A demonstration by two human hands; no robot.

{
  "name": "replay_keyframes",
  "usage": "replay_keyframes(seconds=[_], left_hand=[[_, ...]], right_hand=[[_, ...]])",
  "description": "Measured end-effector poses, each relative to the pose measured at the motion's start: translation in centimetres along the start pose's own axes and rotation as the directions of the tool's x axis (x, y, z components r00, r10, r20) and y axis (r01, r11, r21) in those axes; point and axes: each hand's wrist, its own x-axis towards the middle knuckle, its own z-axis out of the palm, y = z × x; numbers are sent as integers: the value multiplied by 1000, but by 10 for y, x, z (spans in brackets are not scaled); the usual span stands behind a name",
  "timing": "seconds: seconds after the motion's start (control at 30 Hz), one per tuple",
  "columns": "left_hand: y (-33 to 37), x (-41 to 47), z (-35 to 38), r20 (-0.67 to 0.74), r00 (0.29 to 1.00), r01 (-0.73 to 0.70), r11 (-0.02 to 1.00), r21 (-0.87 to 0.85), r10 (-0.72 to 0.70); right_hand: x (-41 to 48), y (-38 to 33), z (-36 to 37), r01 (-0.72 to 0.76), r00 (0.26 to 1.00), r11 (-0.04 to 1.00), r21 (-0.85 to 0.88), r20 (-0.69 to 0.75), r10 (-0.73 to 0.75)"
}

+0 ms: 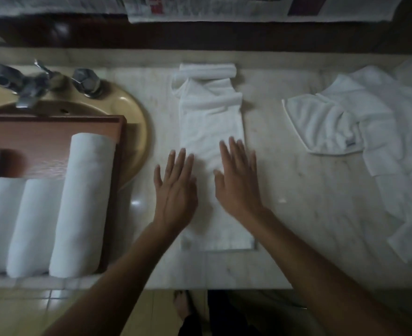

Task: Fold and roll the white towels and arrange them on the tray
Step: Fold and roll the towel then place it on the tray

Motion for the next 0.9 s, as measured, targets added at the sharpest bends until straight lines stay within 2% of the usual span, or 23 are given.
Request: replay_keyframes(seconds=[0.1,0.2,0.27,0.37,0.43,0.53,0.6,0.7,0.77,0.87,0.9], left_hand=[[5,-41,12,124,989,-87,995,38,82],[-6,-45,9,128,990,-72,993,95,60],[-15,-50,-1,82,997,1,994,108,-10],[-15,-78,-22,-33,987,157,986,51,-155],[-12,-101,-23,24,963,266,961,77,-269],[8,-122,-21,176,903,359,914,191,-391],[25,-129,-25,208,878,415,902,119,-431],[38,-131,-31,239,865,450,893,17,-441],[38,-130,-37,250,860,482,868,-116,-444],[35,-130,-45,300,827,555,775,-303,-476],[35,-131,-48,326,803,595,699,-396,-499]], right_hand=[[-54,1,7,79,993,993,-85,93,-71],[-65,25,5,-15,997,989,-148,78,27],[-73,41,-5,-105,993,986,-130,37,110],[-103,50,-26,-142,990,990,5,20,142],[-130,43,-39,-142,987,983,114,86,133],[-165,22,-47,-77,979,986,147,197,47],[-177,10,-46,-71,969,989,128,243,38],[-177,5,-41,-110,975,983,149,210,78],[-174,5,-42,-120,975,981,155,203,87],[-176,1,-51,-115,984,973,199,157,85],[-178,-2,-55,-118,986,970,212,143,89]])
